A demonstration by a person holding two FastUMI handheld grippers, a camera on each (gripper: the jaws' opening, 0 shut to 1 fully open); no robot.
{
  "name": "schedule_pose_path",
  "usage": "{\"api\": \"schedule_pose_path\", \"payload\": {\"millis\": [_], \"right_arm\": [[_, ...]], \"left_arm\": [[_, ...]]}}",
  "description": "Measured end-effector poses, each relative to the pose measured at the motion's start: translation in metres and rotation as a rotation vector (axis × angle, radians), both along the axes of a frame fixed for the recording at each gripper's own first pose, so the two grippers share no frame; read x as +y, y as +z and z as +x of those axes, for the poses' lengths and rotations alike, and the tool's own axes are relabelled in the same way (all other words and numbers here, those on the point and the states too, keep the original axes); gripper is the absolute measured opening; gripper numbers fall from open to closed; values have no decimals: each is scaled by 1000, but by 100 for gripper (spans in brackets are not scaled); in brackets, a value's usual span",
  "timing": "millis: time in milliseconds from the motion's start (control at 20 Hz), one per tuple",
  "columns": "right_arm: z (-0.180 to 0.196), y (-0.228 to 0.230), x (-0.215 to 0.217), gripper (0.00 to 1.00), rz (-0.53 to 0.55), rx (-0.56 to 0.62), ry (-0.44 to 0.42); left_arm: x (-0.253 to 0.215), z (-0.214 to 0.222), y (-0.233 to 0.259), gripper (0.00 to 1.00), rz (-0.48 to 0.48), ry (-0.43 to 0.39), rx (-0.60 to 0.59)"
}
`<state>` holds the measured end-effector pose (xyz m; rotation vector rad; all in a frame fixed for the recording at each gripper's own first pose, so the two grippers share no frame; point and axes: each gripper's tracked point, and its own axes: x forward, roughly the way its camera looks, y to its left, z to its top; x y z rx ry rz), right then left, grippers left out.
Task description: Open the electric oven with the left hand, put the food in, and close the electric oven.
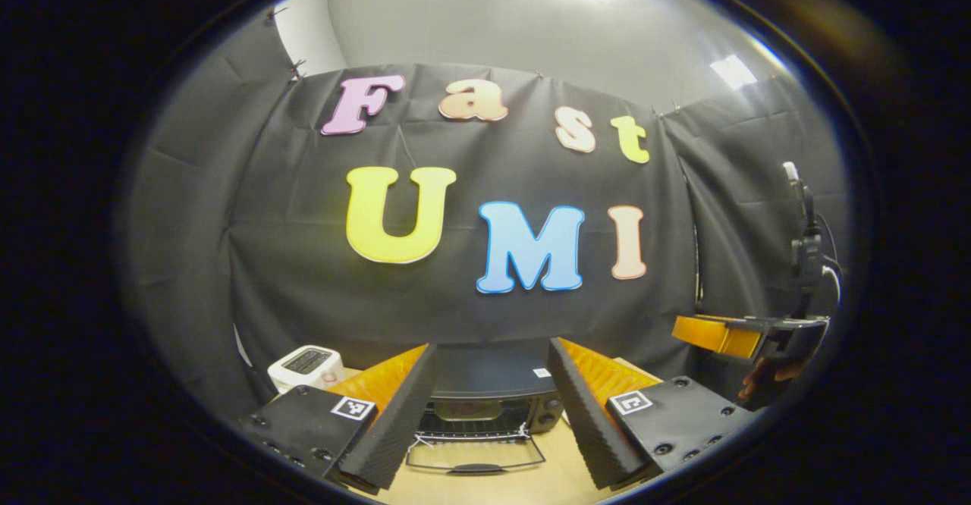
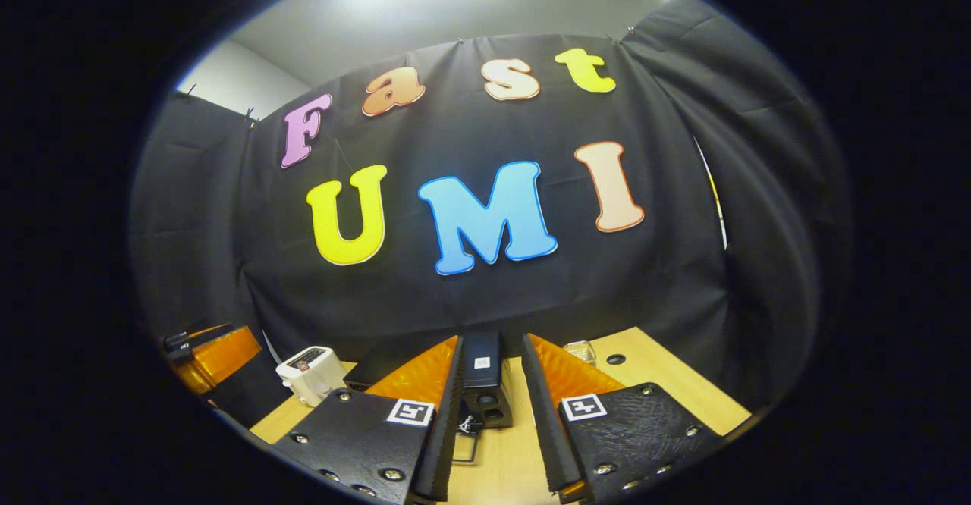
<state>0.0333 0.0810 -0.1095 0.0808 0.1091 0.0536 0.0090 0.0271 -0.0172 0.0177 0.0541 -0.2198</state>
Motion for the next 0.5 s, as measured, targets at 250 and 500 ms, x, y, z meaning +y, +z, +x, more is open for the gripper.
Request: {"api": "schedule_pose_path", "payload": {"millis": [250, 500], "right_arm": [[-11, 18, -13, 68, -69, -43, 4], [-17, 24, -14, 96, -62, -59, -4]], "left_arm": [[-19, 14, -48, 100, -21, -7, 144], [-29, 27, -143, 100, 17, -10, 426]]}}
